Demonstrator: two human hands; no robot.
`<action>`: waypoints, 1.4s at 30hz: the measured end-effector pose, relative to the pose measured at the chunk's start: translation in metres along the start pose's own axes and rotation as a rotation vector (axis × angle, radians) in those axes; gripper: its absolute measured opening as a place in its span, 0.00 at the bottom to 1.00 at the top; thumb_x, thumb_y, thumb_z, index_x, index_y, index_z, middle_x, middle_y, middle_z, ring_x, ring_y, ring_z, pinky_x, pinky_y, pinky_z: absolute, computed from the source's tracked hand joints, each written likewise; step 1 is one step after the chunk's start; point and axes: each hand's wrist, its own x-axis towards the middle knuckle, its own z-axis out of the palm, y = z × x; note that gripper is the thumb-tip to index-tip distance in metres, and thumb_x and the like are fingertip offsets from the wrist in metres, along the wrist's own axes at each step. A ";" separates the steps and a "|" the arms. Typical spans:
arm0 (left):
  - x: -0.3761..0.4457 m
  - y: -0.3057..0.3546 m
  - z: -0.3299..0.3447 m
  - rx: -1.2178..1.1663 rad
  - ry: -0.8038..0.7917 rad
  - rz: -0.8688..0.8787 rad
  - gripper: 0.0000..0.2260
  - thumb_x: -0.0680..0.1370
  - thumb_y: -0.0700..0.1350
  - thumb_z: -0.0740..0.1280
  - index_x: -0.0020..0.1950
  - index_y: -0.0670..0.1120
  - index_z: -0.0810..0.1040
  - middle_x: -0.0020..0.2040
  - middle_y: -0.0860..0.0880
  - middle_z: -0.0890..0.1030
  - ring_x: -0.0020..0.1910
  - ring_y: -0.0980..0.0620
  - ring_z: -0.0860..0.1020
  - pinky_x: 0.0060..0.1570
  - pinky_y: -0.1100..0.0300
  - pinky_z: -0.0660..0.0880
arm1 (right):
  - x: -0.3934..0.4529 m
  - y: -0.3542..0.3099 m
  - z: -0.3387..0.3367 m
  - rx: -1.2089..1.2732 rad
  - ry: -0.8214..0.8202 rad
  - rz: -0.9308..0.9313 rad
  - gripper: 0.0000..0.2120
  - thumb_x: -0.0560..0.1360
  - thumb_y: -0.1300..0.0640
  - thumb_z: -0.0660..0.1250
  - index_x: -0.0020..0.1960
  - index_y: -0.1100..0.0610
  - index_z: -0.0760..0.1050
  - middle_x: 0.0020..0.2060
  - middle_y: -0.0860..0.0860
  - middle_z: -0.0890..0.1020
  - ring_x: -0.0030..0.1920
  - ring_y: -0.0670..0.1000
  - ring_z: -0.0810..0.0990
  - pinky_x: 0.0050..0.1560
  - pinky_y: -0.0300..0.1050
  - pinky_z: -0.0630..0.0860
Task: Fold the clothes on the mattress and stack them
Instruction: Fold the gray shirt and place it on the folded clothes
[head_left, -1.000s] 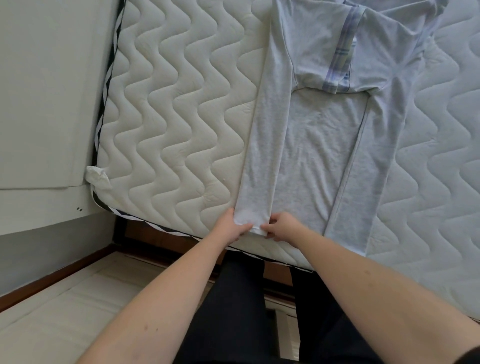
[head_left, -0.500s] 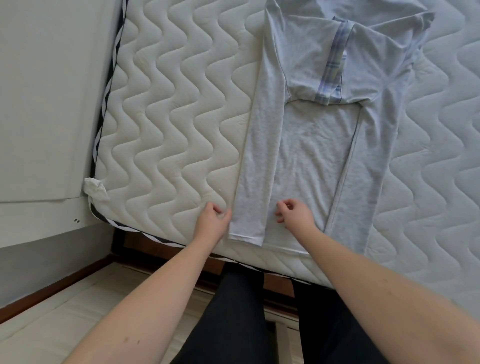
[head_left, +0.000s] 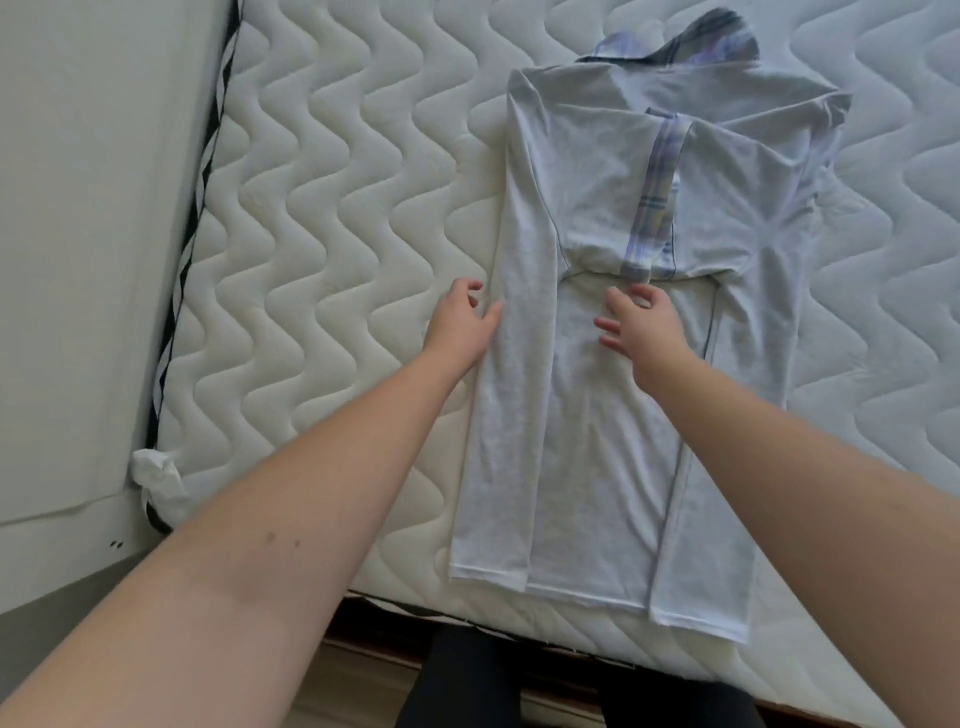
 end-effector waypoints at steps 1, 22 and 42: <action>0.011 0.006 0.001 -0.008 0.000 0.000 0.20 0.78 0.49 0.67 0.68 0.43 0.71 0.59 0.43 0.77 0.56 0.45 0.77 0.58 0.57 0.71 | 0.006 -0.005 0.000 0.031 0.000 0.024 0.22 0.79 0.53 0.67 0.69 0.57 0.65 0.59 0.53 0.76 0.49 0.51 0.83 0.42 0.43 0.81; 0.176 0.091 -0.039 0.073 0.070 0.138 0.15 0.80 0.52 0.63 0.63 0.46 0.73 0.50 0.46 0.79 0.50 0.44 0.79 0.52 0.55 0.74 | 0.042 -0.044 -0.021 -0.245 0.426 -0.189 0.24 0.77 0.40 0.62 0.30 0.53 0.63 0.21 0.43 0.67 0.24 0.43 0.65 0.28 0.43 0.63; 0.234 0.178 -0.046 -0.333 -0.211 -0.225 0.13 0.80 0.36 0.57 0.42 0.48 0.76 0.42 0.49 0.79 0.39 0.51 0.77 0.36 0.60 0.75 | 0.117 -0.109 -0.013 -0.098 0.020 -0.254 0.11 0.80 0.61 0.63 0.62 0.54 0.74 0.52 0.50 0.84 0.50 0.48 0.83 0.54 0.49 0.80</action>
